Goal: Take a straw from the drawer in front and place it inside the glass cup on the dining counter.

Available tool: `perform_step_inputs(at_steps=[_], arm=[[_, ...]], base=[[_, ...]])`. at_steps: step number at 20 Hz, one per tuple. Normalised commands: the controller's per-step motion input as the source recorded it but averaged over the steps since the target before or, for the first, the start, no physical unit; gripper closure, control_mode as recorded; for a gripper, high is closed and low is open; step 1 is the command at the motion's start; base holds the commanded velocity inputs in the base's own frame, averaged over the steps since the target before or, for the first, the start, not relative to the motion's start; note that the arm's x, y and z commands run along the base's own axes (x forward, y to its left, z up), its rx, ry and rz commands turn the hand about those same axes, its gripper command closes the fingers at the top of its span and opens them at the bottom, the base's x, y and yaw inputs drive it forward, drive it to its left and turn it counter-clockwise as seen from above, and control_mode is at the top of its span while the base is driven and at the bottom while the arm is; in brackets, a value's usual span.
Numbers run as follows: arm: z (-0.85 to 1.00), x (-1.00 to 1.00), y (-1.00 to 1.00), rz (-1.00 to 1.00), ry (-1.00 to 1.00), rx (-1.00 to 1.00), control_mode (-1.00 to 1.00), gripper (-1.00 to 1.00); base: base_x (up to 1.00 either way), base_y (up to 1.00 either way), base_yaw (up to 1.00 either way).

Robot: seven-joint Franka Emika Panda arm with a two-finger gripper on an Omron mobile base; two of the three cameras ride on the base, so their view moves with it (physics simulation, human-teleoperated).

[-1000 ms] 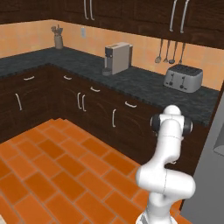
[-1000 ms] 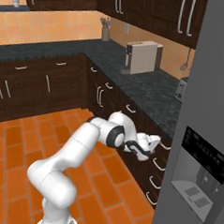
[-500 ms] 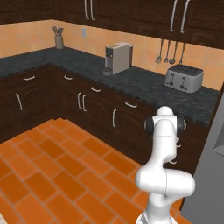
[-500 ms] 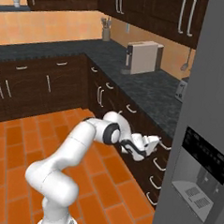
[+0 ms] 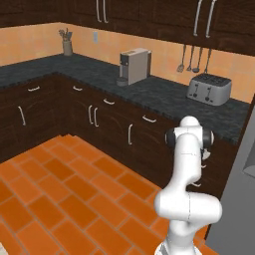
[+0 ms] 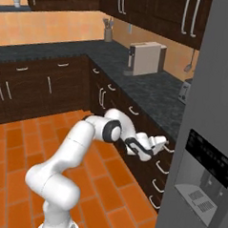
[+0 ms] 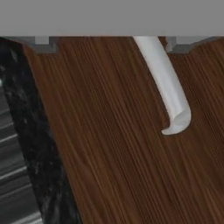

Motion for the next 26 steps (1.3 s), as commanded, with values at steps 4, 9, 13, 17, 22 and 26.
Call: perform_step_inputs(at_steps=[4,9,13,17,22,26], arm=[[-0.05,0.38,-0.31,0.01,0.01,0.0,-1.0,-1.0],[-0.12,0.44,-0.21,0.07,0.0,0.0,-1.0,1.0],[-0.02,0.12,-0.01,0.08,0.0,0.0,-1.0,1.0],[0.07,-0.24,0.19,0.08,-0.02,0.0,-1.0,1.0],[0.28,-0.58,0.56,0.06,0.0,0.0,-1.0,1.0],[0.29,-0.71,0.74,0.04,0.02,0.0,-1.0,1.0]], base=[[0.0,0.0,0.0],[0.0,0.0,0.0],[0.0,0.0,0.0],[0.0,0.0,0.0],[0.0,0.0,0.0],[0.0,0.0,0.0]])
